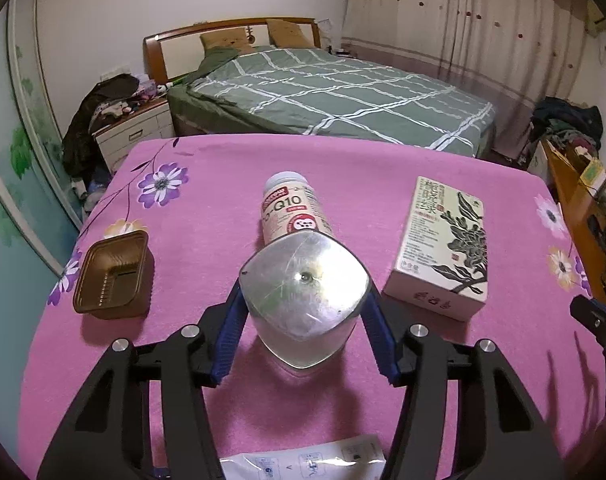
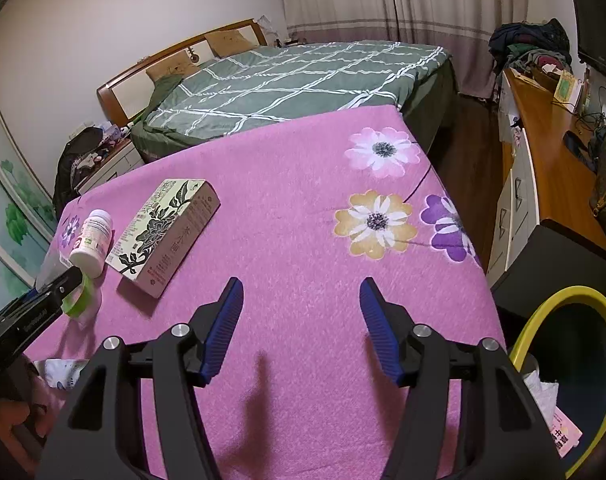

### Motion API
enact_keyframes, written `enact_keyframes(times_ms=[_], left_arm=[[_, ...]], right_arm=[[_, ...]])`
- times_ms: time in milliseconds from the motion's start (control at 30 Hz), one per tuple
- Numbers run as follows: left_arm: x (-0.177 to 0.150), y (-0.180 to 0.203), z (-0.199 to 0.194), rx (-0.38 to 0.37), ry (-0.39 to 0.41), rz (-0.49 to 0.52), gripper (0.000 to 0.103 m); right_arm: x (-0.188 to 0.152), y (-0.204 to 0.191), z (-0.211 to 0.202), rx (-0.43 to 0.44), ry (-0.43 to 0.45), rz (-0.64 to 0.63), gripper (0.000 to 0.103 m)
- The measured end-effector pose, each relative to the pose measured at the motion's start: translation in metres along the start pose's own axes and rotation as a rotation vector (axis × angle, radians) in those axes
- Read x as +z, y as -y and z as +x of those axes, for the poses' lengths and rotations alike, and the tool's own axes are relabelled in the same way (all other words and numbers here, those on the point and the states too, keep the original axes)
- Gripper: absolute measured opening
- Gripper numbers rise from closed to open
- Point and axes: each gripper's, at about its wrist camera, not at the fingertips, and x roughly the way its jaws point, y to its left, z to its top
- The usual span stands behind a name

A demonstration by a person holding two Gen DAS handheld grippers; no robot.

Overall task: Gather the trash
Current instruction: 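Grasp the clear plastic cup with the left gripper and lift it, then carry the plastic cup over the yellow bin and open the left gripper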

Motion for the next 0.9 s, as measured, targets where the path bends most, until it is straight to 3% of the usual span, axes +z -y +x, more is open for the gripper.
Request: enact_keyframes(times_ms=[233,467,667,900], left_arm=[[-0.004,0.003,-0.029,-0.037,0.022,0.009,0.055],[-0.015,0.028,-0.071,-0.117,0.054,0.062,0.055],[-0.029,0.071,-0.102,-0.213,0.071,0.147,0.055],[-0.049,0.144,-0.130,-0.333,0.071,0.255,0.055]], right_arm=[[0.001,0.004,-0.004,-0.013,0.019,0.011,0.058],[-0.001,0.016,-0.037,-0.073,0.057,0.020,0.058],[-0.033,0.046,-0.094,-0.149,0.112,0.017,0.059],[-0.089,0.112,-0.156,-0.252,0.125,0.082,0.059]])
